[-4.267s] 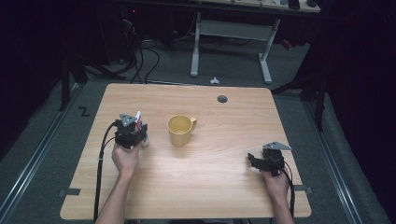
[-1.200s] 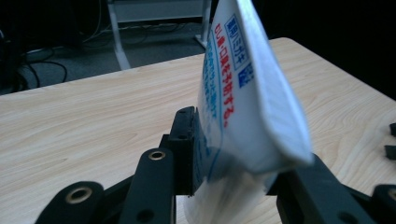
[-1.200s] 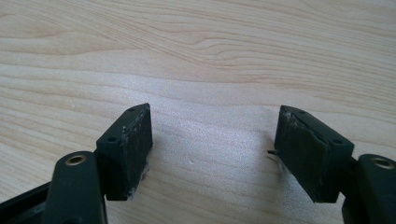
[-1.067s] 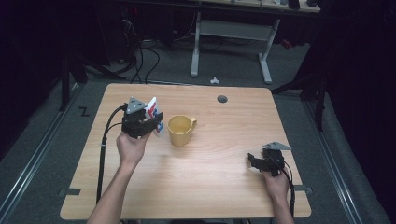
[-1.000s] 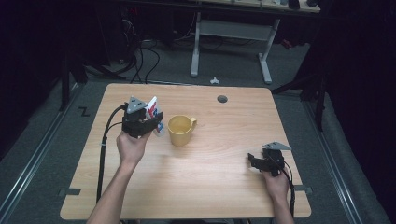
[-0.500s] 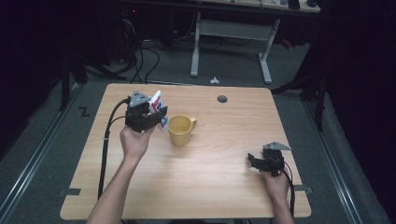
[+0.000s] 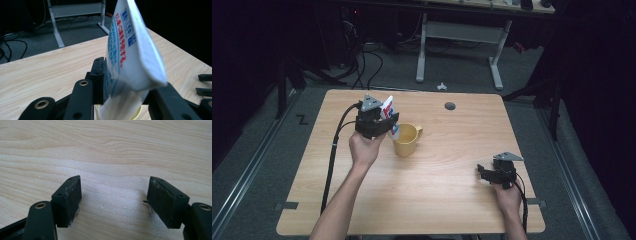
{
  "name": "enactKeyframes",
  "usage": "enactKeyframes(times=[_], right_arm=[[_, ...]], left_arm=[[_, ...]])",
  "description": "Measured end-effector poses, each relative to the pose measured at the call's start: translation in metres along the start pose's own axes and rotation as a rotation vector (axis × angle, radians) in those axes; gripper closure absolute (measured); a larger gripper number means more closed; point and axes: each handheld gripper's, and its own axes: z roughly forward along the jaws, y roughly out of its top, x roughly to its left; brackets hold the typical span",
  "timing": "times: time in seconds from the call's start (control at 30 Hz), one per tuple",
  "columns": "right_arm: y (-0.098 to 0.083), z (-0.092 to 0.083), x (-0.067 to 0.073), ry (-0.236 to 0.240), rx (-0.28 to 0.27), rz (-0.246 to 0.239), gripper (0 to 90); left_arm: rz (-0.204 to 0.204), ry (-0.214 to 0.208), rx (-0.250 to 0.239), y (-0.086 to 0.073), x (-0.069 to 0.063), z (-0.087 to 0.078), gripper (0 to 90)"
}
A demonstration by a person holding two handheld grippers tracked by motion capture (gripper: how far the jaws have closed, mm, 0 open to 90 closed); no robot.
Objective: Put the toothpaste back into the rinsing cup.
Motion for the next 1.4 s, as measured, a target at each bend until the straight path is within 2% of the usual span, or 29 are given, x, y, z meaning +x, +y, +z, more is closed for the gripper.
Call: enactKeyframes(times=[0.13,0.37,0.57,1.03,1.4], right_arm=[[0.0,0.0,0.0,0.0,0.0,-0.001,27.9],[0.0,0.0,0.0,0.0,0.0,-0.002,27.9],[0.0,0.0,0.0,0.0,0.0,-0.002,27.9],[0.0,0.0,0.0,0.001,-0.001,-0.002,27.9],[0.0,0.0,0.0,0.002,0.0,-0.002,27.9]], left_arm=[[-0.013,-0.002,-0.002,0.0,0.002,0.003,67.0],[-0.013,-0.003,0.006,0.001,0.0,0.009,67.0],[0.01,0.0,0.013,0.002,-0.005,0.016,67.0],[0.007,0.012,0.022,-0.003,-0.008,0.034,66.6],[0.028,0.02,0.034,-0.006,-0.013,0.044,66.4]])
